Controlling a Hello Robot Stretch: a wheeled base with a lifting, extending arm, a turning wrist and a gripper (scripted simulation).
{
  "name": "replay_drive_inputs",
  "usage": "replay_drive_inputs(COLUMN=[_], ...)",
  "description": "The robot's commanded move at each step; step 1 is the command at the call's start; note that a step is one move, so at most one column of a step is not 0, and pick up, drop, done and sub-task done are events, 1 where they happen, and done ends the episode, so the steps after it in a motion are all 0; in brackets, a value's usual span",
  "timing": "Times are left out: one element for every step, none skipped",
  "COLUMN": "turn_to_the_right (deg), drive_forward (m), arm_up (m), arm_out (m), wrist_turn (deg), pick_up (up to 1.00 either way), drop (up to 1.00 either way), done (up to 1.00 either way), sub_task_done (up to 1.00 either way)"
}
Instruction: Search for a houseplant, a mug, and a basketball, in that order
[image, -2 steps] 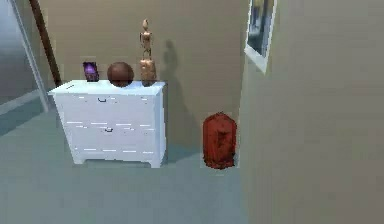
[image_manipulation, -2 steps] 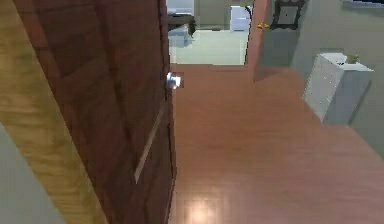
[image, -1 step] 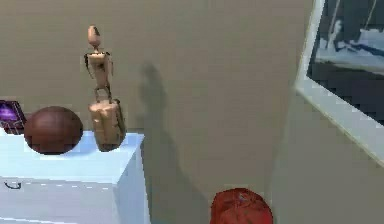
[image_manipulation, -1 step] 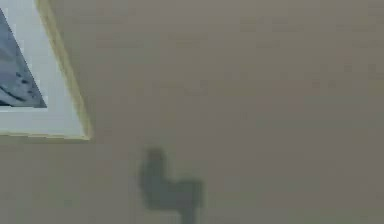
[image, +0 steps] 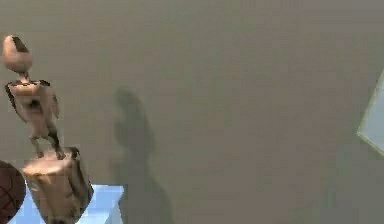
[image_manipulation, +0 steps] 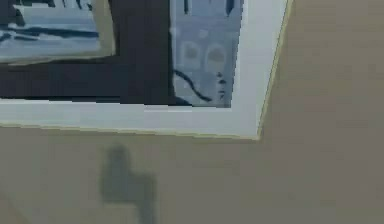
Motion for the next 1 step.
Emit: replay_drive_inputs(turn_to_the_right=[-45.0], drive_forward=[0.00], arm_up=[0.00], arm_out=[0.00], wrist_turn=[0.0], pick_up=[0.00], drop=[0.00], done=[0.00], sub_task_done=[0.00])
